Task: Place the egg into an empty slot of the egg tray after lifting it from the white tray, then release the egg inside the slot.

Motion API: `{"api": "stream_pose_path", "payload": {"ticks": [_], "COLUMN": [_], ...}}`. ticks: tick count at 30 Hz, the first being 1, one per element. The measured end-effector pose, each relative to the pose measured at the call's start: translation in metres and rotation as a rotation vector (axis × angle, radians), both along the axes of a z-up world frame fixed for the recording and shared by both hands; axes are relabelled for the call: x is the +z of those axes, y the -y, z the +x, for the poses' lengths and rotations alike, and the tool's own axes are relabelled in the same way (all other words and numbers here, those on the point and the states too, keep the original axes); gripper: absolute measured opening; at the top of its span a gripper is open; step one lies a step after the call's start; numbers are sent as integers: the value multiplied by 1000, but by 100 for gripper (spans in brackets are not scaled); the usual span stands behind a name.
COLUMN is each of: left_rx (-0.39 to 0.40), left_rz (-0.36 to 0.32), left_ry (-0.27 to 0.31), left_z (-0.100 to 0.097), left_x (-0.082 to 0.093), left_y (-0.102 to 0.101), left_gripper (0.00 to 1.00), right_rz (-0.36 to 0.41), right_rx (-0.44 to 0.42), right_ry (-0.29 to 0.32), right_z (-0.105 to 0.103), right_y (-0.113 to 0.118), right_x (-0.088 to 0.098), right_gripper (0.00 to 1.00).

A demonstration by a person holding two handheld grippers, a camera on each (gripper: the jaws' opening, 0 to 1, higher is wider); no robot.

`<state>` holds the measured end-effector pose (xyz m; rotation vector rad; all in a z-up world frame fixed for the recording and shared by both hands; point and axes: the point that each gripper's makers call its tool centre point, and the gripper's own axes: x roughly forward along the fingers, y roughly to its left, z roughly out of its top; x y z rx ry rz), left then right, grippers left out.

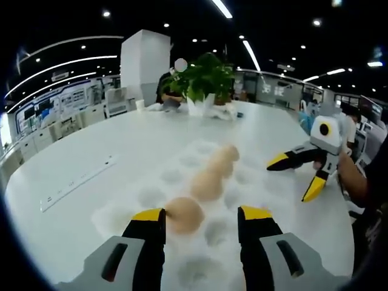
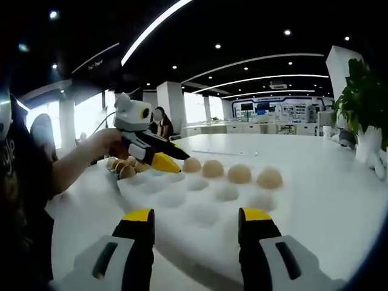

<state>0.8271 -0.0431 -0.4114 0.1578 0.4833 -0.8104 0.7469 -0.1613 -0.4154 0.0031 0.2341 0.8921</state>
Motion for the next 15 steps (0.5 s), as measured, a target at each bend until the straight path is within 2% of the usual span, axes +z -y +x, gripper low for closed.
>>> {"api": "stream_pose_path", "payload": {"ticks": [7,11,15], "left_rx": [25,37,46], "left_rz": [20,53,36], "left_ry": [-11,20,17], "left_z": [3,3,6], "left_x": [-11,-12,-11], "left_y": [2,0,0], "left_gripper": [45,38,32], "right_rz": [6,8,11], "right_rx": [4,2,0], "right_ry": [3,5,8], "right_z": [0,0,-1], "right_y": [3,4,5], "right_x": [-1,-1,-1], "right_gripper": [58,58,58]}}
